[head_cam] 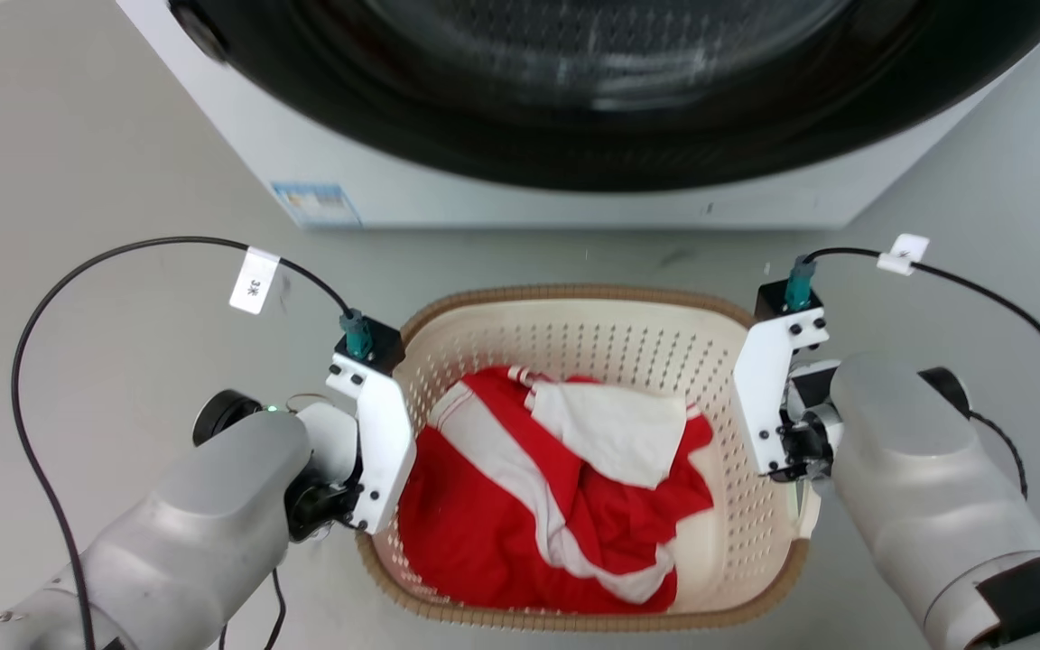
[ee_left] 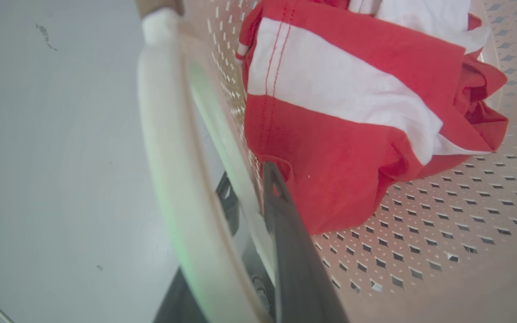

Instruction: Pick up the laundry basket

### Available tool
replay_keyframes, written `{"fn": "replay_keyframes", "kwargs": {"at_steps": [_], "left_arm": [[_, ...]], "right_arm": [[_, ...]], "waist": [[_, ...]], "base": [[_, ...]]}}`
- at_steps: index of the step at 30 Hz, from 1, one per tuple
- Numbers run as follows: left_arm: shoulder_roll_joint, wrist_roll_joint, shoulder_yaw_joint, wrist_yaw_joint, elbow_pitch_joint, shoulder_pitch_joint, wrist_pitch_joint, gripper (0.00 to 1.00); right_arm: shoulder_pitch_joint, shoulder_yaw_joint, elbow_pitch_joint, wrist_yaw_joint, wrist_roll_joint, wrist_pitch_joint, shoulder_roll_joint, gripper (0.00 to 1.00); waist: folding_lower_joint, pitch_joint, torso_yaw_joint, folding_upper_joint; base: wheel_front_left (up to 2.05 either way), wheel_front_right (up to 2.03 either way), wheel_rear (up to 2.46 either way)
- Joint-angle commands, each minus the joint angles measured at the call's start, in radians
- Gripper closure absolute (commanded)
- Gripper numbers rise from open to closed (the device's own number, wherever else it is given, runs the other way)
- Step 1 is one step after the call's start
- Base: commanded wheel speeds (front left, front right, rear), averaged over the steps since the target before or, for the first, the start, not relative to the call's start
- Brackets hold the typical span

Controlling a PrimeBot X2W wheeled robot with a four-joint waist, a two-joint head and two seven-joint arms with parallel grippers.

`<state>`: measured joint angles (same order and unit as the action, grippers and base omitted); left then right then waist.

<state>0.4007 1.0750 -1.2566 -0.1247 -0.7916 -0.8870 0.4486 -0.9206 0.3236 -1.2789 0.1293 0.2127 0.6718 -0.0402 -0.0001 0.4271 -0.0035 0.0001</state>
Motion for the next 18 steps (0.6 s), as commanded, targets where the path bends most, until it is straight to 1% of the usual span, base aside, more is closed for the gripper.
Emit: {"fn": "replay_keyframes", "kwargs": {"at_steps": [1,5,8,12,15,18], "left_arm": [[0.031,0.001,-0.017,-0.010,0.012,0.023,0.031,1.00],[0.075,0.038,-0.023,-0.010,0.066,0.035,0.062,1.00],[0.104,0.051,-0.026,-0.010,0.098,0.047,0.115,1.00],[0.129,0.084,-0.027,-0.010,0.131,0.062,0.174,1.00],[0.146,0.060,-0.029,-0.010,0.144,0.083,0.222,1.00],[0.155,0.072,-0.030,-0.010,0.143,0.108,0.257,1.00]], "right_arm": [[0.016,0.023,0.008,0.002,0.004,0.021,-0.019,1.00],[0.047,0.088,0.046,0.003,0.058,0.085,-0.019,1.00],[0.072,0.132,0.078,0.003,0.108,0.137,-0.020,1.00],[0.087,0.169,0.092,0.003,0.150,0.180,-0.020,1.00],[0.094,0.183,0.086,0.003,0.167,0.199,-0.022,1.00],[0.101,0.198,0.090,0.003,0.190,0.215,-0.024,1.00]], "waist": [[0.0001,-0.125,-0.006,-0.0001],[0.0001,-0.222,-0.011,-0.0001],[0.0001,-0.279,-0.013,-0.0001],[0.0001,-0.348,-0.016,-0.0001],[0.0001,-0.392,-0.015,-0.0001],[0.0001,-0.428,-0.016,-0.0001]], "base": [[0.00,0.00,0.00],[0.00,0.00,0.00],[0.00,0.00,0.00],[0.00,0.00,0.00],[0.00,0.00,0.00],[0.00,0.00,0.00]]}}
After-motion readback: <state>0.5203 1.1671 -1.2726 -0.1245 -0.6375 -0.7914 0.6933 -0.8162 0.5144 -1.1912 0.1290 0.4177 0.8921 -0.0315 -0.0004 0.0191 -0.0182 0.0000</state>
